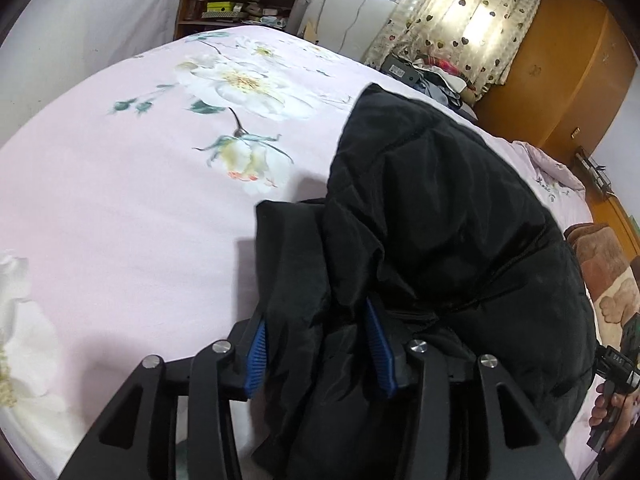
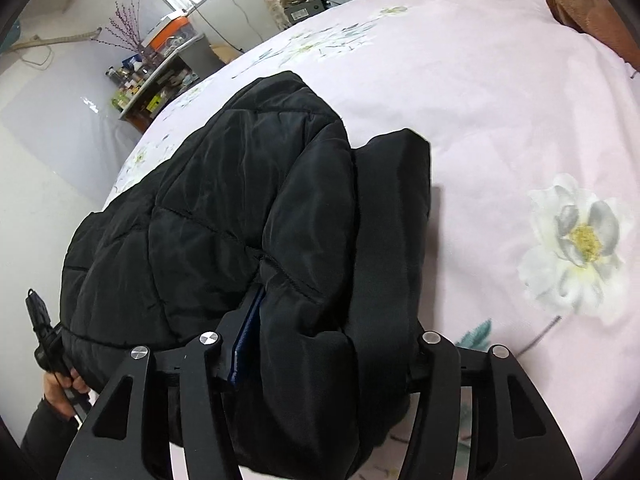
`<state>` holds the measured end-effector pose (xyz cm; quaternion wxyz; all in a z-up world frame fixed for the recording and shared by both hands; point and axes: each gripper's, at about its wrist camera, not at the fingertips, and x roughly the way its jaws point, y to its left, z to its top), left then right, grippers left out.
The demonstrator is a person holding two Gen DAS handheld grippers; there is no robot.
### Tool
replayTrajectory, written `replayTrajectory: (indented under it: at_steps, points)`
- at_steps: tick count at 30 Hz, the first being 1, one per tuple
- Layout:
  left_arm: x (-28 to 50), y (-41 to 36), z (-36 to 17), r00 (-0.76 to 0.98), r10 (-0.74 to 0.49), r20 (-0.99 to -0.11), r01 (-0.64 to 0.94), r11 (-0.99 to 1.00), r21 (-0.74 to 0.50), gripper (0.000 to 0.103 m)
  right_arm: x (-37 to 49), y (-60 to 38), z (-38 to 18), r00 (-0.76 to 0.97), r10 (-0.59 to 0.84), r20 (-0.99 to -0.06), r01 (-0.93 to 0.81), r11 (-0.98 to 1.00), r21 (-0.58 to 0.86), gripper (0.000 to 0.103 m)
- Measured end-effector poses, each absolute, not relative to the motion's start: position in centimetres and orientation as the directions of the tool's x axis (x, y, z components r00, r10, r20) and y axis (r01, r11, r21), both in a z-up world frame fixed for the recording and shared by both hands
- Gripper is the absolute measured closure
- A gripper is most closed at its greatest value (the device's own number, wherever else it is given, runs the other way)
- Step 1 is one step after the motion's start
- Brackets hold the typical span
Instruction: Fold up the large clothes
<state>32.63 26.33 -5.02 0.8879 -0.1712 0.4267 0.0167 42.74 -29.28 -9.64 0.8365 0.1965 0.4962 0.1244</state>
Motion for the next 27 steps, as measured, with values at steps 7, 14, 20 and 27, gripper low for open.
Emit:
replayTrajectory:
  at_steps: [7,14,20,27]
  points:
    - [29.2,27.8,0.5,0.725,-0.043,-0.688,-0.220,0.932,-0.289,0.051,40.3,-30.0,-4.8,0.569,0.270,-0.777,-0.033,0.951,0.306,0.043]
    - [33.4,21.6,1.3,0.732,-0.086,-0.676,-0.079,0.975,-0.209,0.048,42.5,-26.5,-1.9,0.646,0.212,-0.733,-0.089,0.975,0.203,0.043]
    - [38.5,20.2,-3.0,0.674,0.006,-0.738,-0.121,0.987,-0.102,0.045,46.6,-23.7,-6.2,0.567,0.162,-0.807,-0.124,0.986,0.111,0.043]
    - [38.8,19.6,-3.4,0.683,0.010,-0.731,-0.117,0.989,-0.095,0.042,47.1,-24.4,-7.8,0.564,0.144,-0.813,-0.098,0.989,0.107,0.043]
